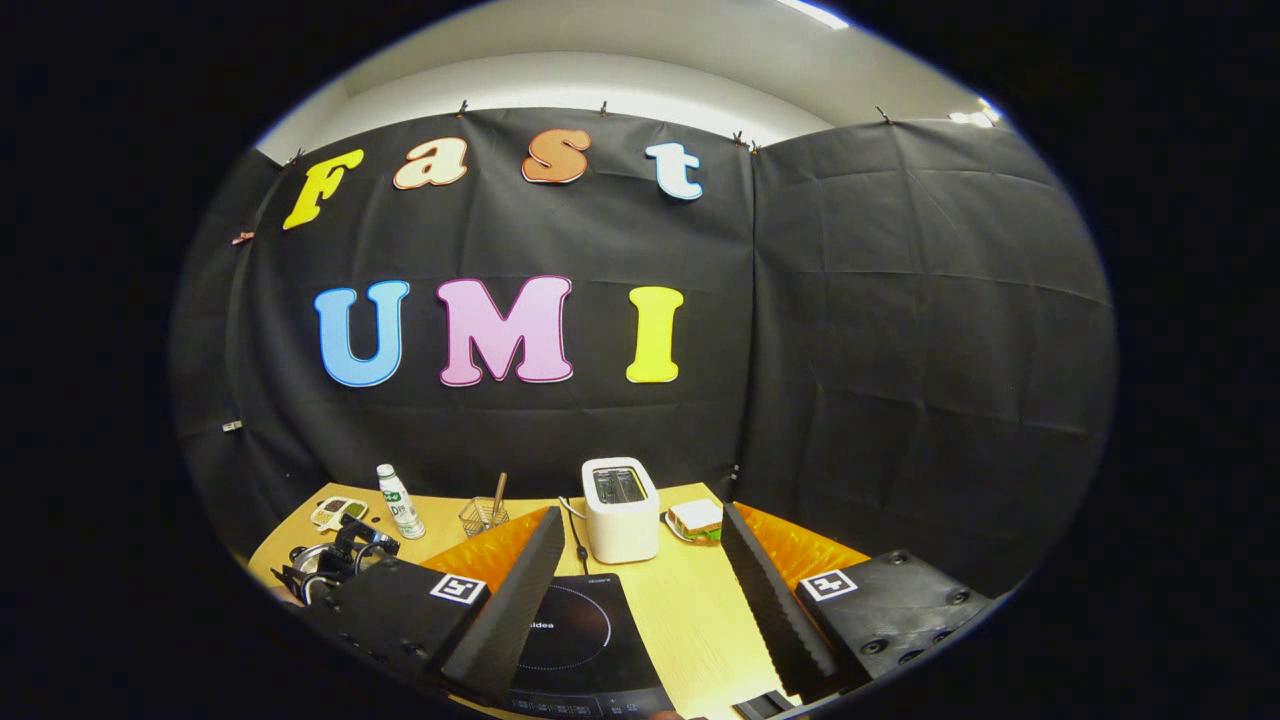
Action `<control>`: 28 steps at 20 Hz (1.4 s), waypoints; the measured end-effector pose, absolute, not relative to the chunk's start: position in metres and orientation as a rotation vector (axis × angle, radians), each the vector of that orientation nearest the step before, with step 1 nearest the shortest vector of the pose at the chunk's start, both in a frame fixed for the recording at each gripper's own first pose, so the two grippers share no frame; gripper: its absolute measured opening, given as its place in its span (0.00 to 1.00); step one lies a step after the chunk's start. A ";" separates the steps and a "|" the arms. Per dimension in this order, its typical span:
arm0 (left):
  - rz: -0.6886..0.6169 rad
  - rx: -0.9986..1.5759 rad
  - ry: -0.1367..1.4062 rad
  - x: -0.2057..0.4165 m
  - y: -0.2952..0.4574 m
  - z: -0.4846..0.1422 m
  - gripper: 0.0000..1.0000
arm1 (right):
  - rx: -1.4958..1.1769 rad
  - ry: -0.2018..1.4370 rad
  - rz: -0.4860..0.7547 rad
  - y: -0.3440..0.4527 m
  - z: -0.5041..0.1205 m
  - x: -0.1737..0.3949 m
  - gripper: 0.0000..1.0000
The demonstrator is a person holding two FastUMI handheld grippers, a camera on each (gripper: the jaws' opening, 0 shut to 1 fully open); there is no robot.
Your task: First push the handle of the pot to place it horizontally, then grasp the pot with both hands and set it on the induction cooktop.
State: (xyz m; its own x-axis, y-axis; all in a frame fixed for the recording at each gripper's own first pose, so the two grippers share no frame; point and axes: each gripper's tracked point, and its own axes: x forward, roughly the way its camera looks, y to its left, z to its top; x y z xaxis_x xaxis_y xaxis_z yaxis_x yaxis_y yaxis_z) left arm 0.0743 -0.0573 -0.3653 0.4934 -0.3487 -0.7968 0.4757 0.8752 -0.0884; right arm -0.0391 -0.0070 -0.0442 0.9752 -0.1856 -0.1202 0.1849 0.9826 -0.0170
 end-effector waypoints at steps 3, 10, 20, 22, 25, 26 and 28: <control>-0.491 0.140 0.916 0.087 -0.060 -0.363 0.05 | -0.015 0.124 -0.174 -0.003 -0.045 -0.039 0.98; -0.493 0.121 0.899 0.093 -0.066 -0.357 0.05 | -0.023 0.144 -0.145 0.005 -0.051 -0.041 0.98; -0.453 0.006 0.537 0.075 -0.010 -0.235 0.39 | 0.088 0.446 0.026 0.078 -0.135 -0.011 0.98; -0.391 -0.009 0.498 0.074 0.026 -0.219 0.63 | 0.083 0.486 0.083 0.107 -0.147 -0.002 0.99; -0.308 -0.036 0.461 0.073 0.082 -0.203 0.89 | 0.076 0.532 0.174 0.155 -0.161 0.010 0.99; -0.285 -0.050 0.460 0.074 0.099 -0.204 0.99 | 0.081 0.556 0.201 0.170 -0.167 0.012 0.99; -0.232 -0.077 0.473 0.078 0.132 -0.212 0.95 | 0.096 0.590 0.256 0.200 -0.177 0.019 0.99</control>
State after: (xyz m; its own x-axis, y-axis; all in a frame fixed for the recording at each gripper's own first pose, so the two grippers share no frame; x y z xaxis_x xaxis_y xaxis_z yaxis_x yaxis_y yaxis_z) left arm 0.0785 0.1320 -0.2116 0.8648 -0.2386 -0.4419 0.2031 0.9709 -0.1268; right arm 0.0186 0.1998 -0.1766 0.8003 0.2654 -0.5376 -0.2107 0.9640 0.1622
